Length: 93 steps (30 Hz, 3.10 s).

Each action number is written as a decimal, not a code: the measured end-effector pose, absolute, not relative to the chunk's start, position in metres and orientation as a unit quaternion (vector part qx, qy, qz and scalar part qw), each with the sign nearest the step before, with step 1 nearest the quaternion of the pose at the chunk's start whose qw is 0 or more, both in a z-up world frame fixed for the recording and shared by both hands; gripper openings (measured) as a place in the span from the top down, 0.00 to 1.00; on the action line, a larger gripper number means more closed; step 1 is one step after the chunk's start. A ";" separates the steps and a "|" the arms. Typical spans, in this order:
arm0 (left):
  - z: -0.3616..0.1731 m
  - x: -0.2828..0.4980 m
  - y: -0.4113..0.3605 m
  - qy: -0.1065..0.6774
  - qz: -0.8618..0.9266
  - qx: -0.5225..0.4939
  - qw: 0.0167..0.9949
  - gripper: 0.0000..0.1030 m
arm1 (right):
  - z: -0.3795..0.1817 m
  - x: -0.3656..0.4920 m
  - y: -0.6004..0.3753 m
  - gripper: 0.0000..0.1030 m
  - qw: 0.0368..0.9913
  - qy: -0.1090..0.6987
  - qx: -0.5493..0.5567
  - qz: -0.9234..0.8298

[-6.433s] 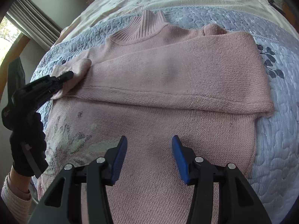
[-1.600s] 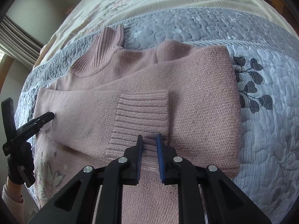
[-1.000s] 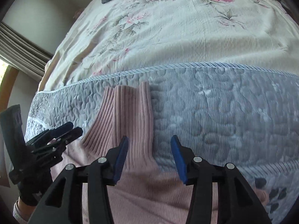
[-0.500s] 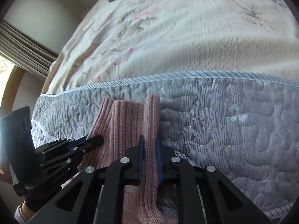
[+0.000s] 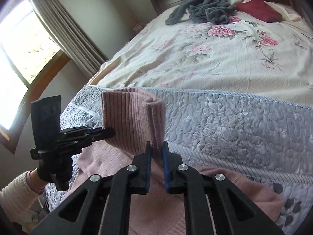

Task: Fold small clothes
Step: 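Fold the collar over toward the hem with both grippers, then release the collar and move both grippers to the sweater hem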

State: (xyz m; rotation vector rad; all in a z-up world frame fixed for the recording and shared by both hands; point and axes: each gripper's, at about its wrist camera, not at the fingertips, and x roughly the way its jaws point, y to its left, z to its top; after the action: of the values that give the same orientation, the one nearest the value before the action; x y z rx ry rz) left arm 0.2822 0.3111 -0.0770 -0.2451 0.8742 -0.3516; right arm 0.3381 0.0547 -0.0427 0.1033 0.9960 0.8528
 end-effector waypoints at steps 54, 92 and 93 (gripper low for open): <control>-0.164 0.198 0.315 0.543 -0.189 -0.348 0.740 0.78 | -0.135 0.247 0.017 0.90 0.711 0.610 0.148 0.319; -0.071 -0.117 0.345 0.514 0.060 -0.135 0.845 0.41 | -0.055 -0.040 -0.110 0.53 0.800 0.548 0.117 0.213; -0.072 -0.131 0.350 0.514 0.069 -0.141 0.843 0.40 | -0.055 -0.050 -0.114 0.53 0.798 0.550 0.125 0.213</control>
State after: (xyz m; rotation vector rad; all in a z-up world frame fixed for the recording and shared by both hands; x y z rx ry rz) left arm -0.1308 0.3505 -0.0716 -0.2971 1.0850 0.1449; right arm -0.0500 -0.1140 -0.0550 0.2684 1.1804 0.4573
